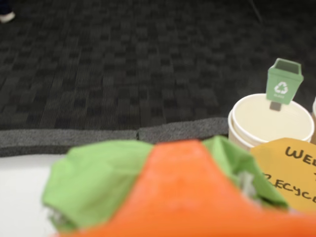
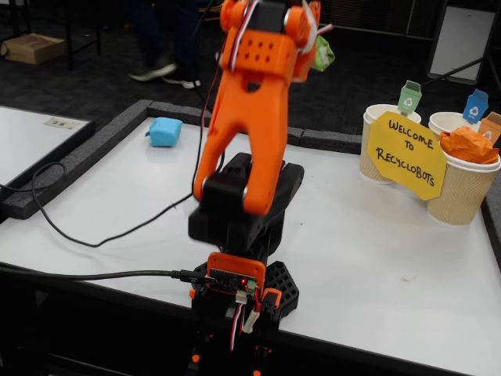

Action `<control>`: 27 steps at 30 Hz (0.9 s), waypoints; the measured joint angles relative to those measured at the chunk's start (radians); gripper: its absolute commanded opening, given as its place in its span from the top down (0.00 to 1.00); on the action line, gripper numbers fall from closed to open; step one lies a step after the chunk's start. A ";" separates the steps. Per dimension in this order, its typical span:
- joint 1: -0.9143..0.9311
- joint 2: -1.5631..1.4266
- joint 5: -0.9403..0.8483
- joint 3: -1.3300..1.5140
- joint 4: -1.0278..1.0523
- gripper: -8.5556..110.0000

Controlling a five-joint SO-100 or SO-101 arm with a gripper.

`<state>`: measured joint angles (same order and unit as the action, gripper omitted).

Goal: Sort rubbish by color.

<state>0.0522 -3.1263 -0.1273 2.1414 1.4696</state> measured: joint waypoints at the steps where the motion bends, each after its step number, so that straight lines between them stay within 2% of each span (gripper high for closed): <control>1: 0.000 -0.029 -0.005 0.026 0.000 0.93; 8: 0.043 -0.130 -0.038 0.166 -0.023 0.93; 27: 0.360 -0.137 -0.038 0.281 -0.091 0.93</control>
<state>0.4126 -3.2628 -0.1657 2.4222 1.3790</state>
